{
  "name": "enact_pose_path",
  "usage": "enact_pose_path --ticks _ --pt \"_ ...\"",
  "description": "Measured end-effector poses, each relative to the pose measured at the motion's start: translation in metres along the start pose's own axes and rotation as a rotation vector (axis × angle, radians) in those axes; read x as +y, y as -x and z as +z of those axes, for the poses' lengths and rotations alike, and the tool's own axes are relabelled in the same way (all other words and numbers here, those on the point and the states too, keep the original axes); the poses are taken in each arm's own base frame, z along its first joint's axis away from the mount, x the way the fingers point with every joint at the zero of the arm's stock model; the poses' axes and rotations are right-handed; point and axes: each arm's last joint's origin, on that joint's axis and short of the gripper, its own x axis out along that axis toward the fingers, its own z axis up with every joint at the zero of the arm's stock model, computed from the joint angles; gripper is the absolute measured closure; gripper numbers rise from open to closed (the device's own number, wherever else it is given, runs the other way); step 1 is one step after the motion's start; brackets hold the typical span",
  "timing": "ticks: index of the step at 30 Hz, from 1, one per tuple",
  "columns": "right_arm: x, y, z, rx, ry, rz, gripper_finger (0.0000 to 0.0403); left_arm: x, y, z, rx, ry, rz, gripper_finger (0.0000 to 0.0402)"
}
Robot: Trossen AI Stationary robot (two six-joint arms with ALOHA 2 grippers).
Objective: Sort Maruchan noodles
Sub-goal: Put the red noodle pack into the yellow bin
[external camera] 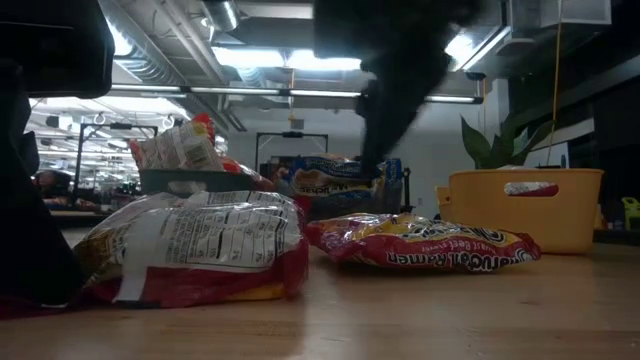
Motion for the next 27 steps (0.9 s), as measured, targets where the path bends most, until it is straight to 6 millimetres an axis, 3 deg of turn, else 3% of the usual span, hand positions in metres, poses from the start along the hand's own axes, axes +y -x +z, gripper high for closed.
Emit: enact_pose_path --ticks 5,12,17,20,27 --pt "0.004 -0.020 -0.011 0.003 0.044 -0.007 0.0190 0.000 0.000 0.000 -0.002 -0.005 0.000 0.0402" --pt "-0.003 -0.001 0.021 -0.212 0.085 0.062 0.0189 0.002 -0.003 -0.003 -0.006 -0.012 0.006 0.0401" --pt "-0.019 -0.010 0.033 -0.255 0.101 0.254 0.0184 0.001 -0.005 -0.004 -0.023 -0.003 -0.004 0.0401" --pt "-0.034 -0.015 0.037 -0.270 0.093 0.293 0.0157 0.001 -0.006 -0.005 -0.030 -0.003 -0.005 0.0401" --pt "-0.062 -0.019 0.043 -0.307 0.096 0.280 0.0048 0.001 -0.006 -0.005 -0.030 -0.010 -0.004 0.0401"
